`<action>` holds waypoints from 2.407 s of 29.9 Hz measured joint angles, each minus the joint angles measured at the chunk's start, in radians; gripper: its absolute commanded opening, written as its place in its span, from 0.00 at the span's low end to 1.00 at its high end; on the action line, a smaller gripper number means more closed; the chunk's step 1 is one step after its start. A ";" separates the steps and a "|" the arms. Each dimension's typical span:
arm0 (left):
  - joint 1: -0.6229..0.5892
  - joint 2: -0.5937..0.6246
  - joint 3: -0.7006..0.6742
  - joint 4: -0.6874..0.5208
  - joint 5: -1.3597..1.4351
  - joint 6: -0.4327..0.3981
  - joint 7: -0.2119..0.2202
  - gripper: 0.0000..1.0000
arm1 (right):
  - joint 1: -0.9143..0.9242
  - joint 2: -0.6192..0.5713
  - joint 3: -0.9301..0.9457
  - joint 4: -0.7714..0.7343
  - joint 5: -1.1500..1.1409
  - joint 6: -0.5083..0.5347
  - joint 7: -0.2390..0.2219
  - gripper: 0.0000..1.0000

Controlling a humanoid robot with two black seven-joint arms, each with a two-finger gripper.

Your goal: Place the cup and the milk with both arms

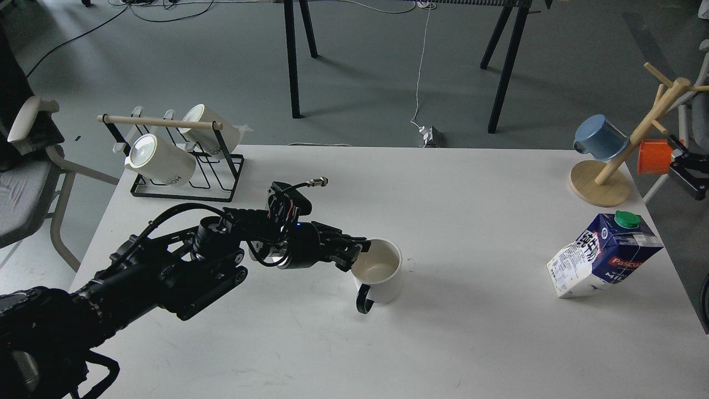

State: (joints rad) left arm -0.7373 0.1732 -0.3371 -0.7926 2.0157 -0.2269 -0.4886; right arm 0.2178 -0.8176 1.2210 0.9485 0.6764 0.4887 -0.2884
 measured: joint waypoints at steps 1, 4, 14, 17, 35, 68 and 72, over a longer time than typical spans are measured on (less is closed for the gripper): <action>0.001 0.003 -0.004 -0.003 -0.006 -0.005 0.000 0.45 | 0.000 0.000 0.000 0.000 0.000 0.000 0.000 0.98; 0.002 0.012 -0.009 -0.010 -0.032 -0.014 0.000 0.59 | 0.000 0.000 0.000 0.001 0.000 0.000 0.000 0.98; 0.001 0.119 -0.081 -0.118 -0.165 -0.147 0.000 0.84 | 0.002 -0.003 0.007 0.003 0.000 0.000 -0.001 0.98; 0.001 0.191 -0.132 -0.173 -0.274 -0.212 0.000 0.85 | 0.002 -0.019 0.014 0.010 0.006 0.000 -0.004 0.98; 0.055 0.591 -0.228 -0.090 -1.230 -0.262 0.000 0.92 | -0.318 -0.255 0.013 -0.137 0.182 0.000 -0.200 0.99; 0.115 0.582 -0.223 -0.086 -1.236 -0.262 0.000 0.92 | -0.486 0.163 -0.039 0.123 0.300 0.000 -0.200 0.99; 0.129 0.582 -0.223 -0.086 -1.237 -0.262 0.000 0.92 | -0.439 0.182 -0.075 0.103 0.298 0.000 -0.200 0.99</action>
State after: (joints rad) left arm -0.6087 0.7548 -0.5598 -0.8790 0.7784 -0.4887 -0.4887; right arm -0.2216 -0.6355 1.1458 1.0517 0.9743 0.4887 -0.4886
